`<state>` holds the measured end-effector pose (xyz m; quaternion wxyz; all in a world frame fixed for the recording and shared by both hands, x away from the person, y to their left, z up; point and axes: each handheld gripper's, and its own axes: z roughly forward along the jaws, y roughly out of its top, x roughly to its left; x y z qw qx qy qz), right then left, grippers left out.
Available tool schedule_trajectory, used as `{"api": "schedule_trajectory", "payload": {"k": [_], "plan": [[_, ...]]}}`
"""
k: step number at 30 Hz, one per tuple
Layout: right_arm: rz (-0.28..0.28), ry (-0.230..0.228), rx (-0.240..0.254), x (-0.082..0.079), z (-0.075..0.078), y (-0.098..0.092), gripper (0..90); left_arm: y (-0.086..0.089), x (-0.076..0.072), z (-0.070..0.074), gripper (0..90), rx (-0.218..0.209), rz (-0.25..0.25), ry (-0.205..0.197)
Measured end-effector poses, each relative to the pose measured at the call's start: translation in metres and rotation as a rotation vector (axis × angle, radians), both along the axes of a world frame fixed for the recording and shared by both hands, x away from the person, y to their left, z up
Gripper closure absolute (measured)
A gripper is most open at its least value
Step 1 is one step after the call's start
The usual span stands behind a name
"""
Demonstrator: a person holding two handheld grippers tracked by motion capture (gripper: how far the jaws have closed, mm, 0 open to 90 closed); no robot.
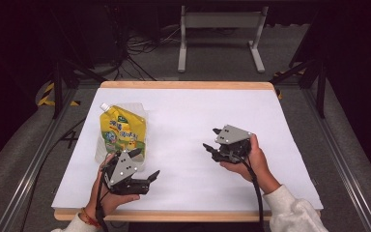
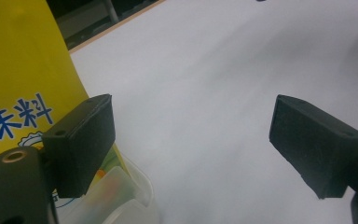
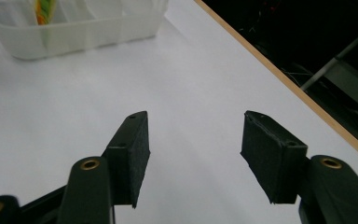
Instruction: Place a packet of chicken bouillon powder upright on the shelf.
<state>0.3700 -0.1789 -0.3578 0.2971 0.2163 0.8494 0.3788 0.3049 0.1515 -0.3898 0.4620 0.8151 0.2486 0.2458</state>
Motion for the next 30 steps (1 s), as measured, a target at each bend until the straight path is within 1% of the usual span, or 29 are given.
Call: {"api": "schedule_trajectory", "payload": {"k": [2, 4, 6, 9, 10, 14, 15, 16, 17, 18, 19, 22, 23, 24, 25, 26, 27, 29, 30], "plan": [[-0.009, -0.001, -0.014, -0.002, -0.002, -0.006, 39.8, -0.002, 0.000, -0.001, 13.5, 0.001, -0.010, 0.003], [-0.030, 0.005, -0.031, -0.003, -0.004, -0.015, 38.3, -0.005, -0.002, -0.002, 13.2, 0.003, -0.021, 0.008], [-0.043, 0.009, -0.036, -0.005, -0.006, -0.022, 37.2, -0.007, -0.003, -0.003, 12.9, 0.013, -0.030, 0.004], [-0.063, 0.007, -0.054, -0.008, -0.009, -0.031, 35.3, -0.010, -0.004, -0.005, 12.6, 0.031, -0.052, 0.010], [-0.073, 0.009, -0.061, -0.009, -0.010, -0.035, 34.5, -0.012, -0.004, -0.006, 12.6, 0.036, -0.051, 0.010], [-0.098, 0.017, -0.076, -0.015, -0.016, -0.052, 32.6, -0.016, -0.004, -0.009, 12.6, 0.052, -0.067, 0.021], [-0.100, 0.016, -0.079, -0.016, -0.018, -0.055, 32.0, -0.017, -0.004, -0.010, 13.5, 0.055, -0.080, 0.027], [-0.104, 0.018, -0.079, -0.019, -0.019, -0.059, 31.7, -0.018, -0.005, -0.011, 16.2, 0.067, -0.094, 0.030], [-0.111, 0.021, -0.079, -0.021, -0.021, -0.063, 31.4, -0.020, -0.006, -0.012, 16.3, 0.078, -0.105, 0.031], [-0.116, 0.024, -0.081, -0.024, -0.023, -0.069, 31.5, -0.020, -0.006, -0.012, 16.3, 0.078, -0.105, 0.031], [-0.111, 0.027, -0.071, -0.027, -0.026, -0.075, 32.0, -0.024, -0.007, -0.014, 15.3, 0.088, -0.123, 0.039], [-0.116, 0.039, -0.067, -0.034, -0.033, -0.087, 30.1, -0.028, -0.010, -0.017, 13.7, 0.105, -0.135, 0.042], [-0.116, 0.039, -0.067, -0.034, -0.033, -0.087, 30.1, -0.028, -0.010, -0.017, 13.5, 0.105, -0.135, 0.042], [-0.121, 0.044, -0.062, -0.038, -0.037, -0.093, 29.3, -0.029, -0.010, -0.018, 13.5, 0.106, -0.135, 0.045], [-0.131, 0.051, -0.062, -0.041, -0.040, -0.099, 26.5, -0.030, -0.011, -0.019, 13.5, 0.105, -0.136, 0.050], [-0.134, 0.056, -0.061, -0.043, -0.043, -0.104, 25.3, -0.031, -0.012, -0.021, 13.7, 0.113, -0.142, 0.056], [-0.140, 0.059, -0.055, -0.047, -0.047, -0.110, 25.3, -0.031, -0.012, -0.022, 14.4, 0.116, -0.144, 0.055], [-0.159, 0.063, -0.062, -0.050, -0.052, -0.118, 22.7, -0.033, -0.013, -0.025, 14.6, 0.113, -0.154, 0.069], [-0.170, 0.064, -0.051, -0.054, -0.056, -0.125, 22.5, -0.034, -0.014, -0.027, 14.6, 0.123, -0.155, 0.070]]}}
